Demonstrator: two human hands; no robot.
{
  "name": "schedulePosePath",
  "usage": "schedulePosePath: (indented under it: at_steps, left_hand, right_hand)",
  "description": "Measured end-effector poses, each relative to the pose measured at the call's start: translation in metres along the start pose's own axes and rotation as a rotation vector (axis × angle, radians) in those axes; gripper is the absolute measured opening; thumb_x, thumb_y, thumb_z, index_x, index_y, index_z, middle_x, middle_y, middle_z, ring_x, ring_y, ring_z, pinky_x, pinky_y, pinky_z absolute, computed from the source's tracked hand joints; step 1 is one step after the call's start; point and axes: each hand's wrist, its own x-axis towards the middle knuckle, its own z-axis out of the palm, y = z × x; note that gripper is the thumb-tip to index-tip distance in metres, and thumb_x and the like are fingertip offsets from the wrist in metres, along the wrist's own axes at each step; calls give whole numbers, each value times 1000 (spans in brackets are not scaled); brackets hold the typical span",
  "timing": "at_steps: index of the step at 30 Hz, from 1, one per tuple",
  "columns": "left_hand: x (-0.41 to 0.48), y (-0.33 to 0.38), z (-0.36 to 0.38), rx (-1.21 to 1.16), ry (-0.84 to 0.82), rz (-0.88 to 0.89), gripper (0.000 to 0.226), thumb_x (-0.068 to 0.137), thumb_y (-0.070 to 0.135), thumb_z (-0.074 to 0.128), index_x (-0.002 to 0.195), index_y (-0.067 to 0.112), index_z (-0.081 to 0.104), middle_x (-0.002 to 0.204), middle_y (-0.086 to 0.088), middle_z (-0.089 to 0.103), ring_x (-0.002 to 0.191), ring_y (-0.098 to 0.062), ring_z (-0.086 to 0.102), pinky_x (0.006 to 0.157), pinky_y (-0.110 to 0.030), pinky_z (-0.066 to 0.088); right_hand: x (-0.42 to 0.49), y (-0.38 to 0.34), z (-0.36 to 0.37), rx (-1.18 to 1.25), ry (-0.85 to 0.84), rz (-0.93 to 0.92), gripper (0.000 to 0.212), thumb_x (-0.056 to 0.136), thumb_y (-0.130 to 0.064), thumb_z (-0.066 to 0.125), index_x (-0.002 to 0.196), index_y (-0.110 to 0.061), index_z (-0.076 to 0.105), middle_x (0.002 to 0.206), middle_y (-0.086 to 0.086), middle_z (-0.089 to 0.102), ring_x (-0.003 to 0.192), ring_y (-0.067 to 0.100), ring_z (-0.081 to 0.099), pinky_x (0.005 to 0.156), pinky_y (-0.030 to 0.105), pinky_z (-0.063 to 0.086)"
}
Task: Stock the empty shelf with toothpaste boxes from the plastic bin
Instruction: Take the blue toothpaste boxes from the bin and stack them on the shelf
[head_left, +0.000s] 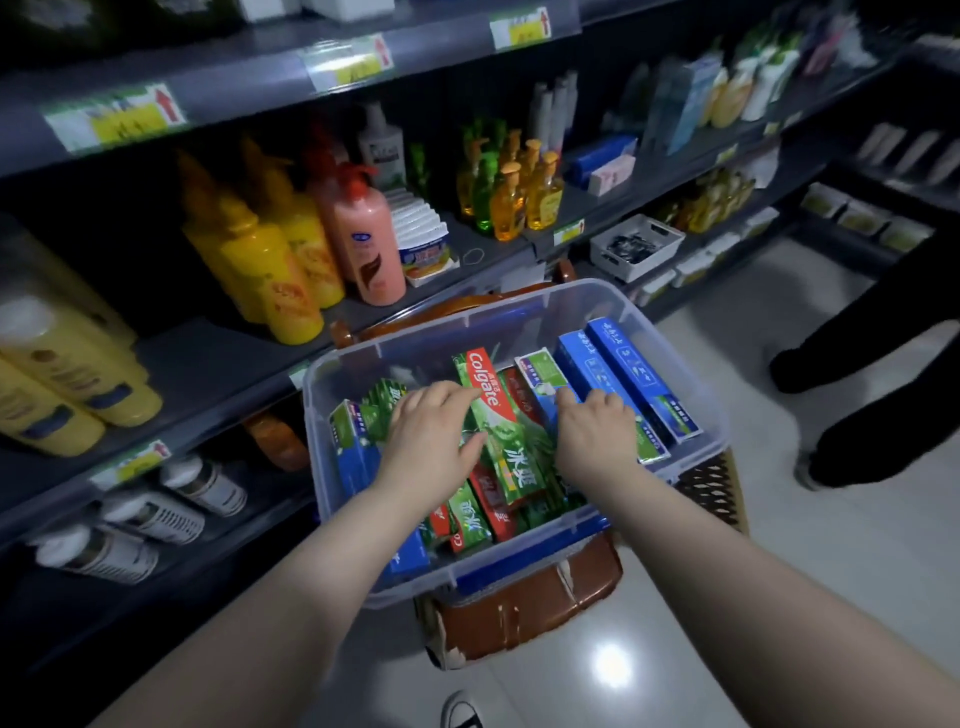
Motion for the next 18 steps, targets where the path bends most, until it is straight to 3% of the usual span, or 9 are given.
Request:
schedulePosePath:
  at_steps: [4, 7, 10, 12, 13, 15, 18]
  left_hand:
    - [12, 13, 8, -77, -20, 35, 50, 92, 32, 55, 139, 23, 42, 139, 0, 46, 129, -20, 37, 110, -33, 24]
    - [21, 28, 14, -172, -25, -11, 55, 92, 34, 56, 142, 18, 38, 141, -4, 46, 130, -23, 39, 109, -35, 30]
    - [33, 49, 22, -586, -127, -263, 75, 82, 52, 60, 143, 20, 31, 135, 0, 52, 123, -20, 51, 105, -43, 41]
    - [38, 63, 29, -935, -103, -423, 64, 78, 46, 65, 130, 21, 38, 123, 1, 61, 111, -18, 60, 99, -47, 47]
    - [41, 66, 31, -1023, -68, -470, 50, 83, 32, 65, 125, 19, 41, 116, -1, 64, 106, -19, 63, 97, -48, 48]
    - [45, 64, 29, -966, 2, -515, 40, 89, 18, 61, 123, 16, 41, 112, -2, 65, 103, -21, 63, 95, -46, 49]
    - [49, 52, 16, -781, 42, -562, 60, 87, 36, 59, 138, 21, 29, 127, -3, 59, 111, -25, 59, 96, -47, 48]
  right_hand:
    - [-3, 4, -1, 210, 26, 50, 59, 79, -19, 64, 128, -14, 31, 119, 16, 52, 110, 34, 50, 87, 40, 42]
    - [-10, 14, -5, 468, 210, 24, 70, 77, -19, 64, 137, -13, 30, 120, 15, 51, 110, 33, 51, 86, 39, 42]
    - [-20, 20, -12, 763, 382, -57, 71, 78, -24, 68, 139, -16, 33, 126, 9, 51, 118, 27, 47, 93, 36, 39]
    - [-22, 25, -13, 856, 384, -157, 72, 80, -27, 69, 141, -17, 33, 128, 6, 51, 119, 24, 45, 97, 35, 38]
    - [-21, 30, -12, 842, 362, -195, 74, 80, -30, 69, 143, -18, 32, 127, 6, 52, 118, 24, 45, 97, 36, 38]
    - [-12, 48, -7, 671, 339, -191, 74, 82, -41, 67, 143, -17, 33, 127, 6, 52, 116, 28, 45, 97, 40, 37]
    - [5, 75, 0, 209, 278, -89, 52, 87, -40, 58, 131, -15, 44, 125, 8, 51, 114, 31, 44, 89, 39, 36]
